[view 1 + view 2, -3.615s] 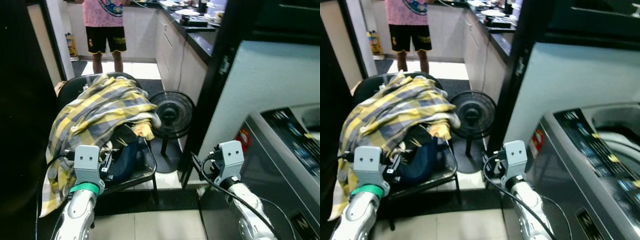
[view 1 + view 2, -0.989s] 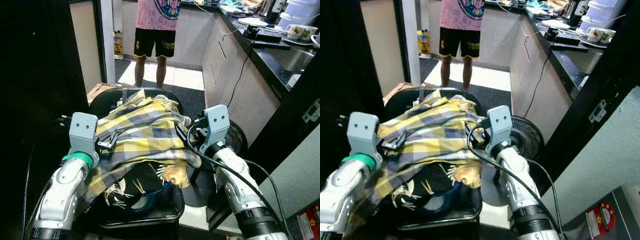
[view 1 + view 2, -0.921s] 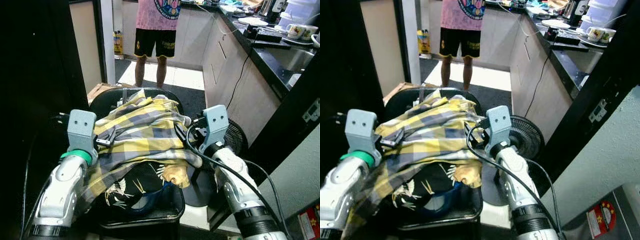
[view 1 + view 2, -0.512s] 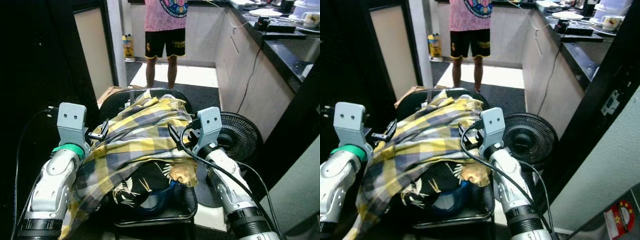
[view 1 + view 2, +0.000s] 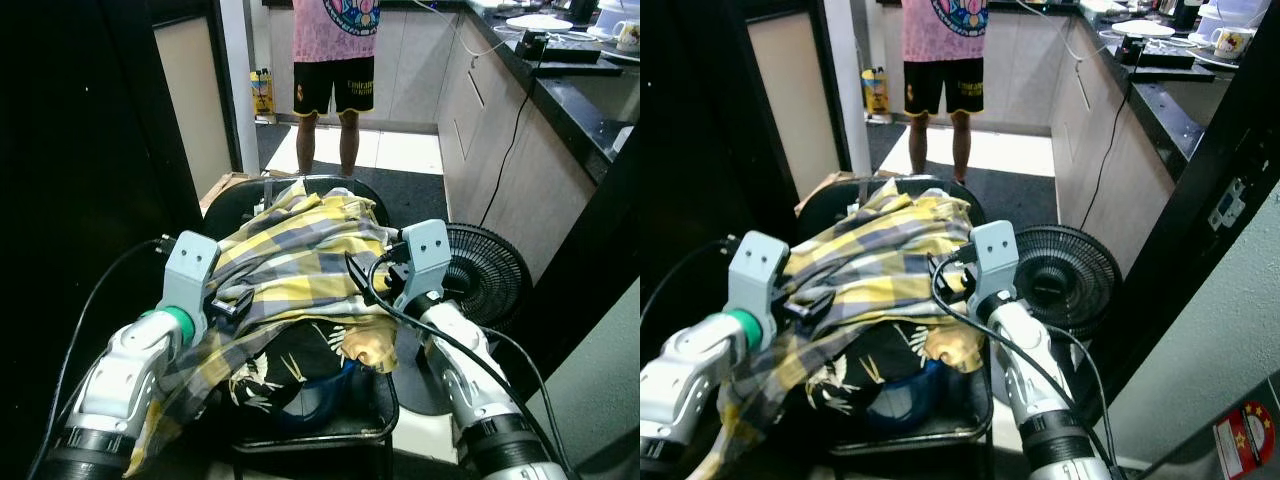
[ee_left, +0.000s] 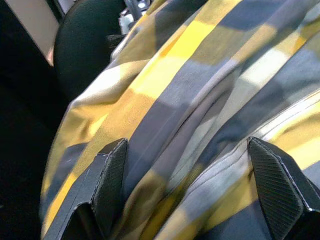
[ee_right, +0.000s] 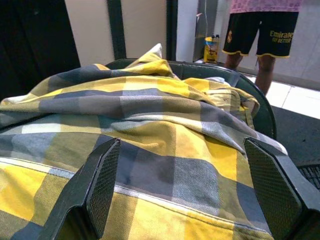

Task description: Clothes washing

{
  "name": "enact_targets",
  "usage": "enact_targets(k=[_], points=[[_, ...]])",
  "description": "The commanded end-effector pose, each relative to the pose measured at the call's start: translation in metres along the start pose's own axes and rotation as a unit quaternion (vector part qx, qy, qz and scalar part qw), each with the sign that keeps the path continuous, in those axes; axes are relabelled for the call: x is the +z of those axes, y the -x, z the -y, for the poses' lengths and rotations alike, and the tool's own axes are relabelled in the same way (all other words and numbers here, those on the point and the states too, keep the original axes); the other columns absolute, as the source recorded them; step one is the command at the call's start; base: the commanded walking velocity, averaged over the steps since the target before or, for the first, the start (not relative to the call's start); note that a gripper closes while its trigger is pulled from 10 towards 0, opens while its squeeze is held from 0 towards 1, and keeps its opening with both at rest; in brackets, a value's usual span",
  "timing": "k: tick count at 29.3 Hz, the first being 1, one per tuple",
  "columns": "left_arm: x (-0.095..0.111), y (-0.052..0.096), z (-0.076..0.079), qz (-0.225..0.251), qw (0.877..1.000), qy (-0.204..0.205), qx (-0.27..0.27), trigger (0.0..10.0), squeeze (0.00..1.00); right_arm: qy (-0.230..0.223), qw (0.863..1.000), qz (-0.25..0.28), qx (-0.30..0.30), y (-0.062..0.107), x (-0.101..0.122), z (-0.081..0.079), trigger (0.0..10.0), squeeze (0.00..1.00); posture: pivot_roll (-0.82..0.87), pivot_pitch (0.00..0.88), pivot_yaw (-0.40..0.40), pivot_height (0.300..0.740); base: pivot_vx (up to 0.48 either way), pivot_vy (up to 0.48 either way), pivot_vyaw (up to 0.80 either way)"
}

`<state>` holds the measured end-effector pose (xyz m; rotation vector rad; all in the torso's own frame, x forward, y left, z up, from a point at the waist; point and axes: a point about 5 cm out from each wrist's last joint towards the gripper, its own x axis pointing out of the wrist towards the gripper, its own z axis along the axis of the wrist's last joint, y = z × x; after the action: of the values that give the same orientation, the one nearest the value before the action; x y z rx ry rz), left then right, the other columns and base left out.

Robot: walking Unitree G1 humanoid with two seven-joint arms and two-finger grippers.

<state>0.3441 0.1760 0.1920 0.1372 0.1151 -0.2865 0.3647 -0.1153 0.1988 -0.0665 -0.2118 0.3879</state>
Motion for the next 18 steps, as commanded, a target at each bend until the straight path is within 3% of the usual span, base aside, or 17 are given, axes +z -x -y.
enact_targets(k=[1, 6, 10, 11, 18], points=[[-0.01, -0.001, 0.005, -0.03, 0.999, 0.016, -0.016, 10.0, 0.0, 0.004, 1.0, 0.001, 0.003, -0.002, 0.001, 0.001, 10.0, 0.0, 0.03, 0.084, 0.069, 0.74, 0.0, 0.0, 0.0], [-0.026, 0.0, 0.011, -0.087, 0.995, 0.004, -0.039, 10.0, 0.0, 0.008, 1.0, 0.001, 0.005, -0.003, 0.002, 0.002, 10.0, 0.0, 0.02, 0.085, 0.065, 0.74, 0.0, 0.0, 0.0], [-0.026, 0.0, 0.011, -0.09, 0.995, 0.0, -0.039, 9.7, 0.0, 0.008, 1.0, 0.001, 0.006, -0.003, 0.002, 0.002, 10.0, 0.0, 0.02, 0.085, 0.064, 0.74, 0.0, 0.0, 0.0], [-0.027, 0.001, 0.011, -0.092, 0.995, -0.003, -0.043, 0.0, 0.0, 0.009, 1.0, 0.001, 0.005, -0.003, 0.002, 0.002, 10.0, 0.0, 0.02, 0.084, 0.063, 0.74, 0.0, 0.0, 0.0], [-0.027, 0.002, 0.012, -0.095, 0.994, 0.011, -0.056, 0.0, 0.0, 0.011, 1.0, -0.001, 0.006, -0.003, 0.002, 0.003, 10.0, 0.0, 0.02, 0.086, 0.06, 0.74, 0.0, 0.0, 0.0]])
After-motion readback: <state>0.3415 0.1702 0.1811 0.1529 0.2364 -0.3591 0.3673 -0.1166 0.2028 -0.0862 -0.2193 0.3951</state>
